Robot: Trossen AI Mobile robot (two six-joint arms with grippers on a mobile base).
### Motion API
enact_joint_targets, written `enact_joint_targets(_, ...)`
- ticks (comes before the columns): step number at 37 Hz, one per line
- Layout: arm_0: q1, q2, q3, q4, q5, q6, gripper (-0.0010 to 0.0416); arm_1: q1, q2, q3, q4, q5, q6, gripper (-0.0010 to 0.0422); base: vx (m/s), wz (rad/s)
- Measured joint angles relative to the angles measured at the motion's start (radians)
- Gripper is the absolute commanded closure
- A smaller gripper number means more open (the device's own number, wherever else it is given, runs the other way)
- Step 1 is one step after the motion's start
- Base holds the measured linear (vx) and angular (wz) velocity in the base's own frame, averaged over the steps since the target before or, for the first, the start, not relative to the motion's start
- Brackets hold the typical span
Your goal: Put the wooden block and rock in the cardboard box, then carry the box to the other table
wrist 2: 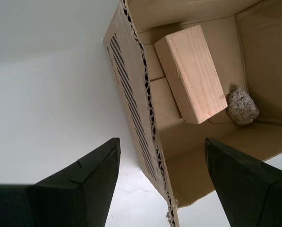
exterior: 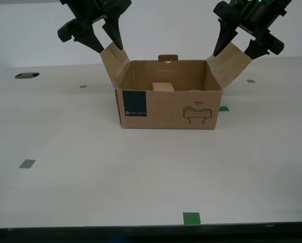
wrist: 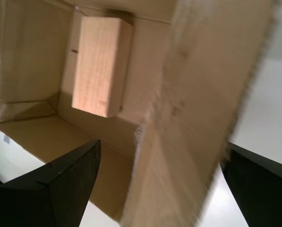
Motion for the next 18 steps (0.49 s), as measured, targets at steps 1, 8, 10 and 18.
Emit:
enact_joint_targets(1,0.003,0.005,0.0,0.006,-0.01,0.003,0.0066,-0.001,0.003,0.0,0.002,0.0,0.0,0.0174,0.0,0.0)
enact_joint_targets(8,0.011,0.065,0.002,0.036,-0.031,0.023,0.0072,-0.009,0.03,0.0,-0.003,0.0,0.0,0.0174,0.0,0.0)
enact_joint_targets(10,0.011,0.082,0.002,0.04,-0.032,0.022,0.0076,-0.013,0.031,-0.001,-0.006,0.0,0.0,0.0174,0.0,0.0)
enact_joint_targets(18,0.015,0.098,0.004,0.082,-0.074,0.025,0.0093,-0.029,0.038,-0.001,0.021,0.0,-0.024,0.0174,0.0,0.0)
